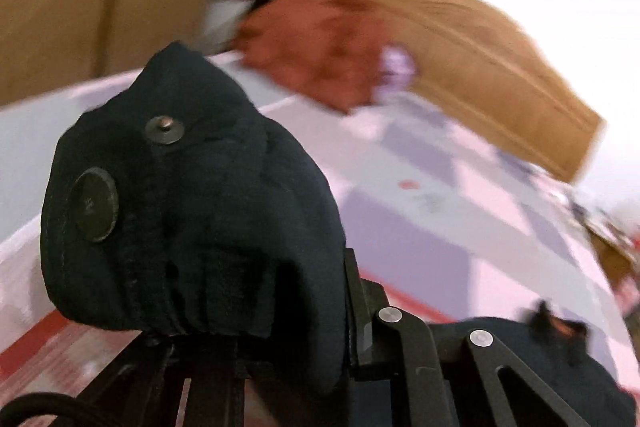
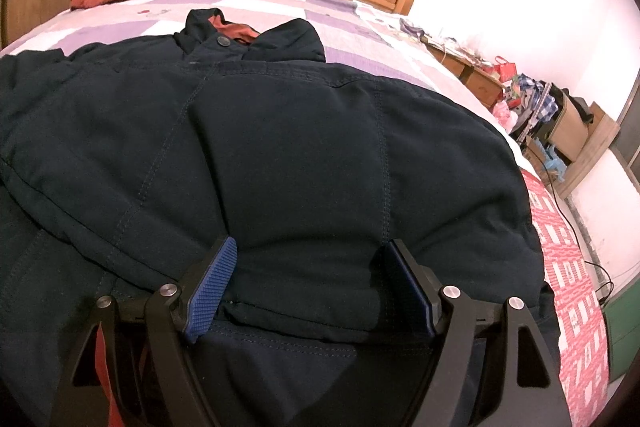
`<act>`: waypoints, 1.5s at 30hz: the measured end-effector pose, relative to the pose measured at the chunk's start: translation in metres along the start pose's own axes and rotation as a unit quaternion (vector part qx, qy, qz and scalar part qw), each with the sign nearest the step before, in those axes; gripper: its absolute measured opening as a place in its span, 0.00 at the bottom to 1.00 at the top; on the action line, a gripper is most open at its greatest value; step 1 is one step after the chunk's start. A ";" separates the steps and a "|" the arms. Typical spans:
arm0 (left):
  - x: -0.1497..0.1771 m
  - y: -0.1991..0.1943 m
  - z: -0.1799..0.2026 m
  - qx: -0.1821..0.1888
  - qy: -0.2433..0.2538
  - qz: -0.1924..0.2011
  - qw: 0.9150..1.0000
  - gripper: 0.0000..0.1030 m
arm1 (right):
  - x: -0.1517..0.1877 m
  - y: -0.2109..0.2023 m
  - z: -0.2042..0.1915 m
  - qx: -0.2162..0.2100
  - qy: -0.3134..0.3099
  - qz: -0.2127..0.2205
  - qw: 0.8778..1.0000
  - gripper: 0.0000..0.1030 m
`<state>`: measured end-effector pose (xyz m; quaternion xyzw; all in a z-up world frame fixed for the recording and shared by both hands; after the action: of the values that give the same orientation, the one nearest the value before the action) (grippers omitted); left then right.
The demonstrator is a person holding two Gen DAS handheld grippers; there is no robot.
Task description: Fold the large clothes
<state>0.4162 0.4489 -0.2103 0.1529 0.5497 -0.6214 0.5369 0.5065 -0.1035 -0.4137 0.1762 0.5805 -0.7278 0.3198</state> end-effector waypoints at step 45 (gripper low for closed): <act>0.301 -0.004 0.362 0.224 0.269 -0.234 0.907 0.93 | -0.039 -0.090 0.104 -0.180 0.168 0.015 0.969 0.89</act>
<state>0.4442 -0.0093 -0.3168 0.2974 0.5392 -0.7716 0.1594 0.4873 -0.1817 -0.2961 0.2443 0.7443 -0.5667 0.2553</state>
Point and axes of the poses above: each gripper's, at about its wrist camera, not at the fingertips, and y roughly the way its jaws point, z to its right, x to its underside, the point moved 7 cm from there along y, roughly the way its jaws point, and after that the axes turned 4 degrees about -z, right-handed, at the moved point
